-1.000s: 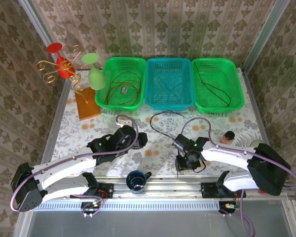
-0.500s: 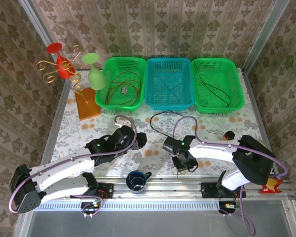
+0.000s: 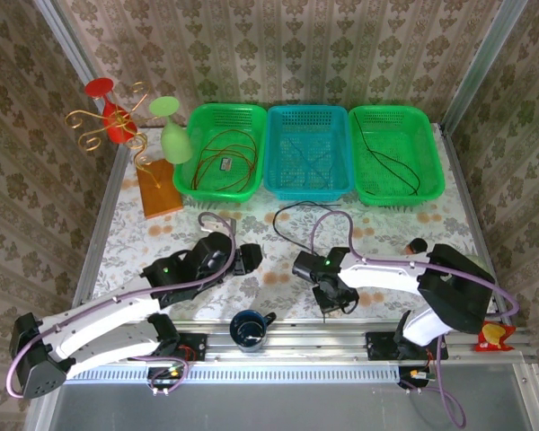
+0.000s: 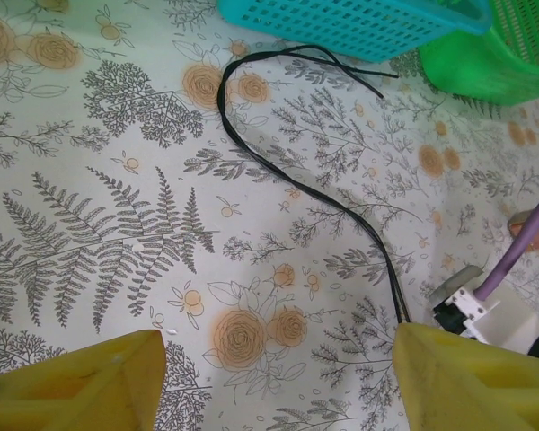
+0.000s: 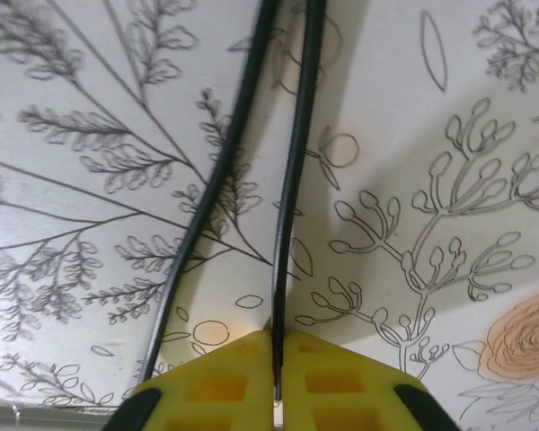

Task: Untangle the cables

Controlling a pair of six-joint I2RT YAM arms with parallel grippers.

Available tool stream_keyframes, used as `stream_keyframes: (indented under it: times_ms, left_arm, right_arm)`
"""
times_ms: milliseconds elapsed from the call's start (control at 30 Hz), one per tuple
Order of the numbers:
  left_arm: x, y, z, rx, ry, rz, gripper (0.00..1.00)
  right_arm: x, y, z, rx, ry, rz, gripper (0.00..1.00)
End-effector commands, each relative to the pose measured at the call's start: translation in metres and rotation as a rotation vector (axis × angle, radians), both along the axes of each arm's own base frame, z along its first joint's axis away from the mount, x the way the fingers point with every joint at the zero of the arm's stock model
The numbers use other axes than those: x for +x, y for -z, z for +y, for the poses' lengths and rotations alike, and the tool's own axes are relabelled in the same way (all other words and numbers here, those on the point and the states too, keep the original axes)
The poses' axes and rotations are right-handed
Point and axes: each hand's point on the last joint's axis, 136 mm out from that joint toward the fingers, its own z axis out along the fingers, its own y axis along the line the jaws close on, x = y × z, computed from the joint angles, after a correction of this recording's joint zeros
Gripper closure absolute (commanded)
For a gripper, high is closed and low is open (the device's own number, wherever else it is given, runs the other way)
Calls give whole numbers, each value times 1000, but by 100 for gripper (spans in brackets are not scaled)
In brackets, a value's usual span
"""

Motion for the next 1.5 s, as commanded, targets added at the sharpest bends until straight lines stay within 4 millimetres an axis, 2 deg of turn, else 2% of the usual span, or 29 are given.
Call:
stream_keyframes:
  times_ms: [0,167,367,533,700,800,900,967,1067,1167,1267,1333,1467]
  left_arm:
    - [-4,5,-8,18,40,15,32]
    - [-4,8,-26,2,80,28,33]
    - [-3,5,-57,-103,136,39,34]
    - [-3,-7,-83,-182,193,38,34]
    - [-7,-15,-107,-228,259,44,36]
    - [-6,-22,-116,-233,277,25,36]
    - [-4,-50,-129,-247,329,-74,38]
    - [-6,-65,-136,-144,402,-165,39]
    - [-14,-75,-142,69,550,-334,37]
    - [-23,-94,-150,57,672,-498,35]
    - [-33,-112,-148,-4,745,-698,35]
    - [-33,-121,-138,-7,748,-793,35]
    - [-30,-125,-124,49,820,-852,36]
  right_arm:
    - [11,6,21,101,-11,-43,96]
    - [19,-14,10,118,6,-101,100]
    - [45,-78,12,350,100,-248,100]
    - [67,-134,10,494,120,-390,100]
    - [82,-177,15,607,129,-454,100]
    - [84,-194,21,660,117,-464,100]
    - [83,-201,26,680,110,-447,100]
    - [84,-205,26,690,121,-443,100]
    - [82,-219,30,735,117,-449,100]
    - [78,-236,30,742,47,-469,100]
    - [76,-248,21,696,-36,-521,100]
    - [74,-256,16,662,-105,-553,100]
    - [66,-269,13,626,-266,-588,100]
